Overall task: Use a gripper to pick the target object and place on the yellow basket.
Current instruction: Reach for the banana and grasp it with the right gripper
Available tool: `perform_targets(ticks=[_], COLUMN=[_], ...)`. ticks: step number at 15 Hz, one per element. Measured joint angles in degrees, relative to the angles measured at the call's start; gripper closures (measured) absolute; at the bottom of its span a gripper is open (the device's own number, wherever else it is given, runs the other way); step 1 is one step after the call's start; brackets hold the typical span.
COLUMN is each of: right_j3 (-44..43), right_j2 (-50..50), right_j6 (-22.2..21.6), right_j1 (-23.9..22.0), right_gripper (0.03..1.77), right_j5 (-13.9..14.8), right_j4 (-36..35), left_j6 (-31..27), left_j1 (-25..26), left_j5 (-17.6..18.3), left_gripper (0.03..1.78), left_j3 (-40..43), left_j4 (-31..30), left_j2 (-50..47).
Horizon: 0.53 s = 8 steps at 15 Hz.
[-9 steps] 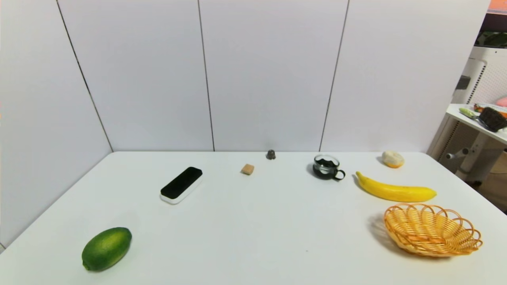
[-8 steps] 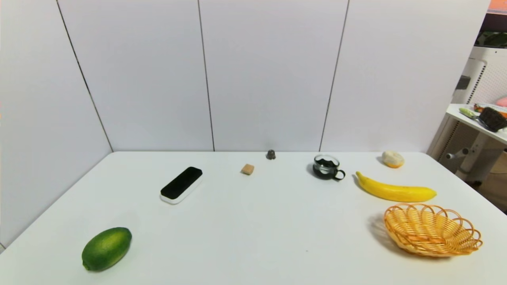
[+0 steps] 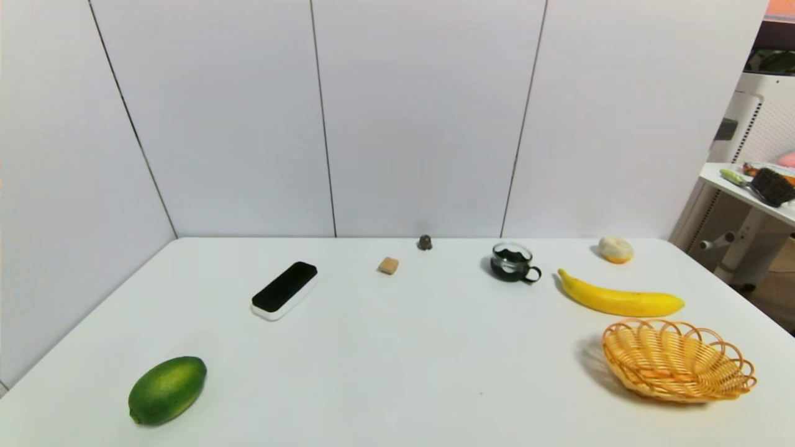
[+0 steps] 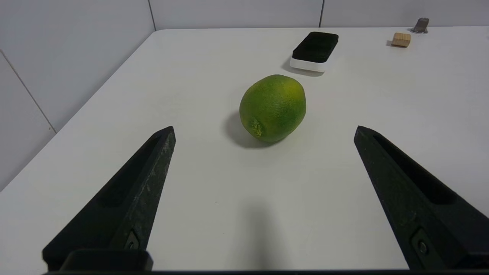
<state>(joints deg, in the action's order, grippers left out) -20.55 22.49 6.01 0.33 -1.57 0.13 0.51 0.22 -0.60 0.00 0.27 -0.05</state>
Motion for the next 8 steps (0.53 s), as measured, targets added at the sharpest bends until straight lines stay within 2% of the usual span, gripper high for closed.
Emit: perform_targets(ticks=[3, 5, 7, 8], right_j3=[-21.15, -36.69, -48.60, -53.43], right_j2=[17.27, 29.79, 40.84, 45.51], right_j6=[-0.01, 0.43, 3.02, 5.39], right_j1=[0.18, -0.82, -2.50, -3.66], right_gripper=[0.11, 0.11, 0.10, 0.11], right_j5=[0.01, 0.00, -1.21, -2.89], right_j4=[5.12, 11.72, 18.05, 20.87], left_j6=[-0.02, -0.02, 0.00, 0.00], left_j1=[-0.01, 0.00, 0.00, 0.00], left_j5=[0.00, 0.02, 0.02, 0.02], left_gripper=[0.12, 0.12, 0.12, 0.12], left_j3=[0.00, 0.00, 0.00, 0.00], left_j4=[0.00, 0.00, 0.00, 0.00], left_j2=[0.00, 0.00, 0.00, 0.00])
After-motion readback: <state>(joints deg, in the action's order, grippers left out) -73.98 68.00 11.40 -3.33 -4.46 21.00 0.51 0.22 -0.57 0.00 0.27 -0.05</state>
